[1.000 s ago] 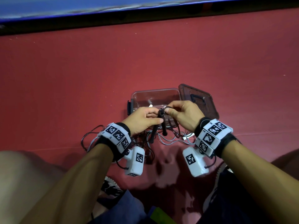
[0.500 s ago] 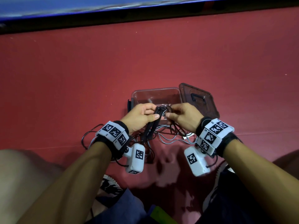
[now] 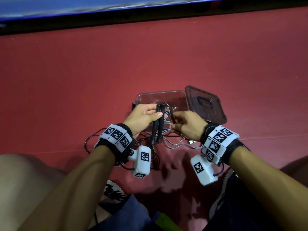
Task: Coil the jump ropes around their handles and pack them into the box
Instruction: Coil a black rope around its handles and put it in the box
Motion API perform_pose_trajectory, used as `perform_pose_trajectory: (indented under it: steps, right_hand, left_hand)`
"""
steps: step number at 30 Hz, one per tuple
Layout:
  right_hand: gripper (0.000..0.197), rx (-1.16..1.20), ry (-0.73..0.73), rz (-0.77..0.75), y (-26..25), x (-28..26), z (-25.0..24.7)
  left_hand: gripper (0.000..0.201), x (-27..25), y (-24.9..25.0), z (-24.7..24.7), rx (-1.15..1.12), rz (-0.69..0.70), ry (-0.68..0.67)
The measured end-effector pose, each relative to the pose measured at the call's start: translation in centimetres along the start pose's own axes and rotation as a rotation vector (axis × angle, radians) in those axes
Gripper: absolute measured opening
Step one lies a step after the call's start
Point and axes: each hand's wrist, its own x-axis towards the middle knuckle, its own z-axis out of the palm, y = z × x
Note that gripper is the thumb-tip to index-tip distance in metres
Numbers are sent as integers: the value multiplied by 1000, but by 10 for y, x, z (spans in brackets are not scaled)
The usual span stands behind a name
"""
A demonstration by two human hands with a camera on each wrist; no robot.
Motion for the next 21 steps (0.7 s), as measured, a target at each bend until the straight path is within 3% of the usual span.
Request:
perform_pose_trajectory:
  steps: [2,7,15,21]
  right_hand:
    - [6,-17,-39,-29,0,-1,1]
    - [30,-159,-77,-95,-4,-5,-2]
    - [34,-267,-116,-78,3,-7,2]
    - [40,-126,-50,-25,3,-11,-2]
  left_hand:
    - [25,-1,-3,1,-3,-8,-22]
    - [25,-5,-4,3,-14,-41,-74]
    - [20,-6,-11,5,49,-67,-158]
    - [21,-5,-10,5,52,-82,-177]
